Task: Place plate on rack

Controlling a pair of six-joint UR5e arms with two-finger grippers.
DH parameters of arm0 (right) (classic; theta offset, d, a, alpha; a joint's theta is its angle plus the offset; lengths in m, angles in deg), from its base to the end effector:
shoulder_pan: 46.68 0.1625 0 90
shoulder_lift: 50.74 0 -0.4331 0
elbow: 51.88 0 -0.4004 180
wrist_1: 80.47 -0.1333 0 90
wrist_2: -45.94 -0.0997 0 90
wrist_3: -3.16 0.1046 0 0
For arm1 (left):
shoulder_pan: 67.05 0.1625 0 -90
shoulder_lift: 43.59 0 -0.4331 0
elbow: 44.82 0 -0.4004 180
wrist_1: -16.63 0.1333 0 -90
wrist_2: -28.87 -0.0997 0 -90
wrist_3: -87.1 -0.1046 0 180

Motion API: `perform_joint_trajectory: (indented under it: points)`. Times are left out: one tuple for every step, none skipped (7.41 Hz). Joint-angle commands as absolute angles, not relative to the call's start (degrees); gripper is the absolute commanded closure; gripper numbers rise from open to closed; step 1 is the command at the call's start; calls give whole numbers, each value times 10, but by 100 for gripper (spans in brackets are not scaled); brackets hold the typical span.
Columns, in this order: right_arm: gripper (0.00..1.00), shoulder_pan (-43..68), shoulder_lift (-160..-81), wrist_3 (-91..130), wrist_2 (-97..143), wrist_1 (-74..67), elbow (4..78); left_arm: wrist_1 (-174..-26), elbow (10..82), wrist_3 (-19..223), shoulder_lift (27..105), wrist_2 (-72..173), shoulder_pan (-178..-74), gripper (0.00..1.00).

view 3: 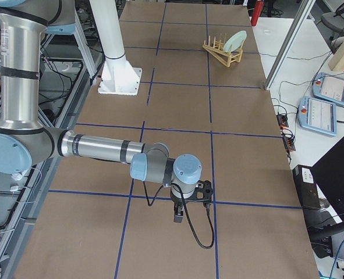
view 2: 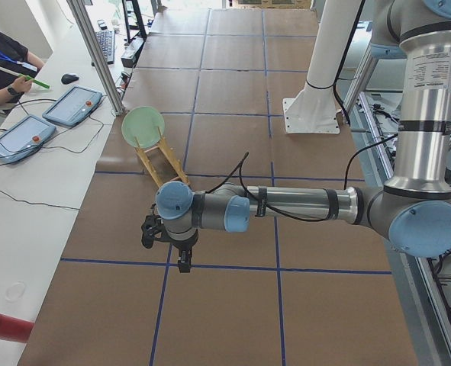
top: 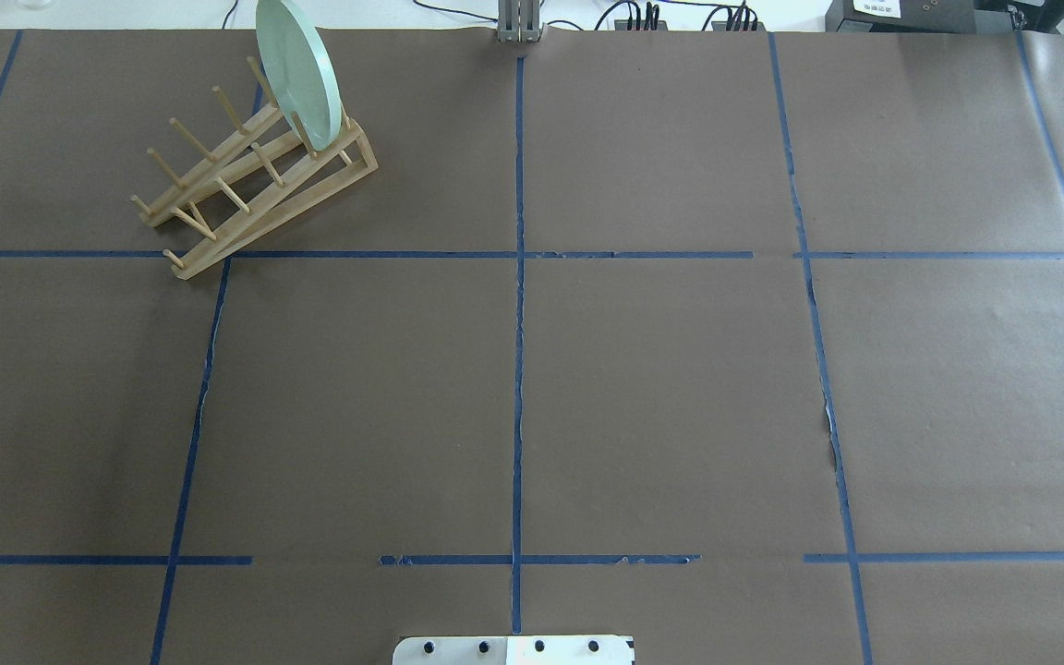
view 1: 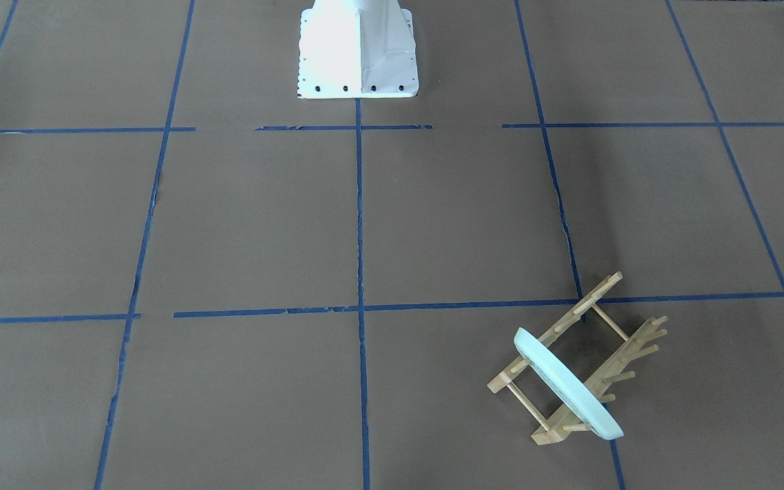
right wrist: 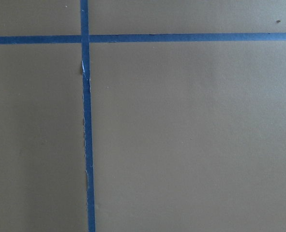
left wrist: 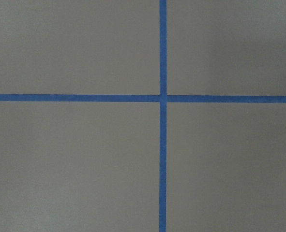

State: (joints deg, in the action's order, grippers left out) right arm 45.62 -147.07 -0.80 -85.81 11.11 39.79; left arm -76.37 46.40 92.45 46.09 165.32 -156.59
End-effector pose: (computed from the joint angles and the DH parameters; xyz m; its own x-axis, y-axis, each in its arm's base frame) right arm 0.0813 -0.4390 0.7139 0.7435 0.0334 0.6679 0.0115 0.9980 -0.0627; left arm -0.0535 -0.5027 0.6544 0.6863 -0.0384 -0.7263 0.0562 0.9984 0.0003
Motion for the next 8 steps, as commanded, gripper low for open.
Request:
perform_joint_trajectory:
  points:
    - [0,456,-1471,-8,-858,111,398,-764,477,925,453,1654,-1570,0]
    - [0,457,-1471,-9,-858,111,398,-764,478,925,453,1654,-1570,0]
    - [0,456,-1471,-8,-858,111,398,-764,478,924,453,1654,-1570,0]
    - [0,456,-1471,-8,-858,111,398,-764,478,924,453,1654,-1570,0]
    - [0,456,-1471,-8,-858,111,398,-765,478,924,453,1654,-1570,0]
    - [0,457,-1471,-8,-858,111,398,-764,478,912,453,1653,-1570,0]
    - [0,456,-1471,-8,-858,111,398,-764,478,894,453,1651,-1570,0]
    - [0,456,-1471,-8,-858,111,398,-764,478,886,453,1649,-1570,0]
